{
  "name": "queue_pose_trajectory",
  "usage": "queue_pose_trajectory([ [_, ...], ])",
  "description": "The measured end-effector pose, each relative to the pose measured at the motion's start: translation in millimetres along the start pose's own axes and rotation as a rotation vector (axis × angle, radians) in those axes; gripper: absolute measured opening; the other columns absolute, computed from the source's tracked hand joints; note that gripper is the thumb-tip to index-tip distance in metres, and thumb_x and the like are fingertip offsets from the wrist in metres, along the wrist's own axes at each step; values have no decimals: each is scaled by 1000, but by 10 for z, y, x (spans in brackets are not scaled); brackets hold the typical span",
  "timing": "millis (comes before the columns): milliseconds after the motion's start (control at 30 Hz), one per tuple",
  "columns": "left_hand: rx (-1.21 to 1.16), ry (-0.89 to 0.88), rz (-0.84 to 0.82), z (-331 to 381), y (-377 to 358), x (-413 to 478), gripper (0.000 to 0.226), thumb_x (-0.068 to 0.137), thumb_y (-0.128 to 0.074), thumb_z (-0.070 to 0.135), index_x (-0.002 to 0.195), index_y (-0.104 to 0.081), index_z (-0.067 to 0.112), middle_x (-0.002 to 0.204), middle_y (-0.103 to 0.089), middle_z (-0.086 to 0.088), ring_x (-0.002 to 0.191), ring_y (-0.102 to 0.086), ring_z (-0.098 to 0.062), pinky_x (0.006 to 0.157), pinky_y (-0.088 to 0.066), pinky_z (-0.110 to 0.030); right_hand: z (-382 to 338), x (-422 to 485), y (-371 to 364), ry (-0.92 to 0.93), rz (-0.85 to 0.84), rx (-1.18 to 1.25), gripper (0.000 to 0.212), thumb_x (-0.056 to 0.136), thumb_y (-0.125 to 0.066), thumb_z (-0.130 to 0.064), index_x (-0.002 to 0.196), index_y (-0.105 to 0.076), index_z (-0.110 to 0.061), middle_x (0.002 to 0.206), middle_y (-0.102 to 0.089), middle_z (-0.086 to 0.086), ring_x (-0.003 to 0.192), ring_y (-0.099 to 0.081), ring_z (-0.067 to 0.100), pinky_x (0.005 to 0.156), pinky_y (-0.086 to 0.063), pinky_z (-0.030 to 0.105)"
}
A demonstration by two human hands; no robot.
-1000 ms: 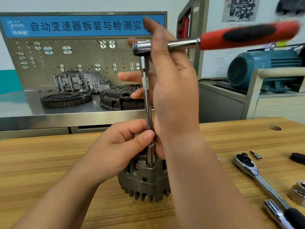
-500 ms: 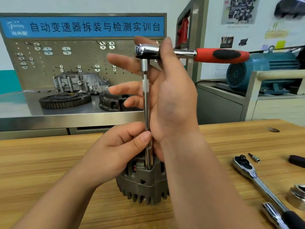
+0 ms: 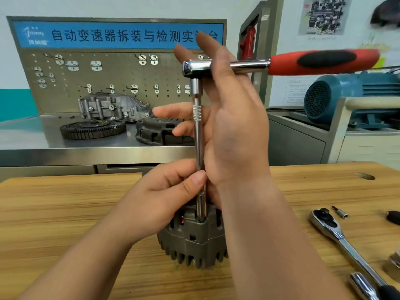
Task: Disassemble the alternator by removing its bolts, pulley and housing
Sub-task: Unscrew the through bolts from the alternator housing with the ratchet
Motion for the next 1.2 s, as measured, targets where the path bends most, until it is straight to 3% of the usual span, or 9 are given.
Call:
queue_pose_trajectory([
  [233, 12, 4, -16, -28, 16, 8, 27, 90, -60, 26, 101, -64, 2, 89, -70, -24, 81, -71, -27, 72, -57, -28, 1, -18, -26, -3, -4, -106, 35, 105, -33, -33, 131, -47, -15, 110, -71, 12, 56, -67, 22, 41, -45, 21],
  [433, 15, -11, -35, -23, 0, 8, 22, 86, -62, 33, 88, -68, 12, 83, -73, -4, 79, -70, -13, 73, -55, -22, -123, -47, -157, 266, -76, -269, 31, 99, -47, -5, 129, -55, -4, 104, -60, -1, 81, -66, 37, 52, -46, 11],
  [500, 14, -15, -41, -9, 1, 3, 33, 86, -64, 41, 95, -67, 10, 87, -74, -9, 82, -71, -15, 74, -55, -23, -83, -38, -127, 195, -57, -240, 30, 101, -46, -13, 129, -55, -10, 110, -61, 1, 72, -70, 26, 46, -46, 16],
  [600, -16, -16, -48, 4, 3, -9, 33, 91, -58, 30, 100, -64, -1, 93, -70, -21, 84, -70, -20, 75, -56, -24, -2, -24, -58, 60, -27, -103, 32, 104, -35, -29, 129, -52, -17, 126, -62, 4, 61, -69, 21, 42, -46, 19],
  [700, 1, -22, -69, 15, -6, -3, 39, 86, -50, 27, 95, -60, -9, 85, -71, -11, 80, -68, -21, 72, -56, -26, 63, 12, -23, -78, -40, 6, 42, 105, -24, -41, 124, -49, -13, 115, -71, 5, 56, -68, 22, 38, -46, 19],
  [800, -4, -25, -85, 15, -20, 1, 37, 88, -49, 22, 93, -58, -13, 82, -70, -16, 77, -69, -21, 70, -56, -26, 117, 16, -14, -150, -75, 47, 44, 104, -24, -43, 121, -50, -13, 100, -74, 5, 54, -66, 20, 38, -45, 19],
  [900, -25, -20, -65, 11, -21, -1, 35, 87, -50, 21, 93, -58, -12, 83, -69, -23, 77, -68, -23, 71, -57, -26, 63, 8, -19, -44, -53, -6, 31, 104, -35, -33, 122, -56, -19, 115, -69, 13, 58, -66, 17, 41, -45, 18],
  [1033, 17, -46, -45, 2, -14, 20, 37, 88, -51, 23, 98, -57, -12, 88, -63, -34, 82, -65, -29, 77, -56, -29, -69, -1, -53, 194, -71, -150, 30, 99, -45, -15, 125, -58, -7, 121, -61, 18, 64, -67, 16, 43, -44, 15],
  [1200, 7, -39, -72, -7, -18, 10, 35, 92, -57, 24, 93, -59, -11, 83, -68, -23, 78, -67, -21, 72, -55, -23, -21, 5, -27, 99, -28, -56, 30, 104, -36, -26, 121, -58, -15, 126, -63, 10, 58, -68, 19, 40, -44, 18],
])
Point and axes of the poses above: each hand's wrist, its own x-axis towards the middle knuckle, its own y-axis out of the back of the hand, z = x × y, the point moved 6 cm from there along x, towards the middle knuckle
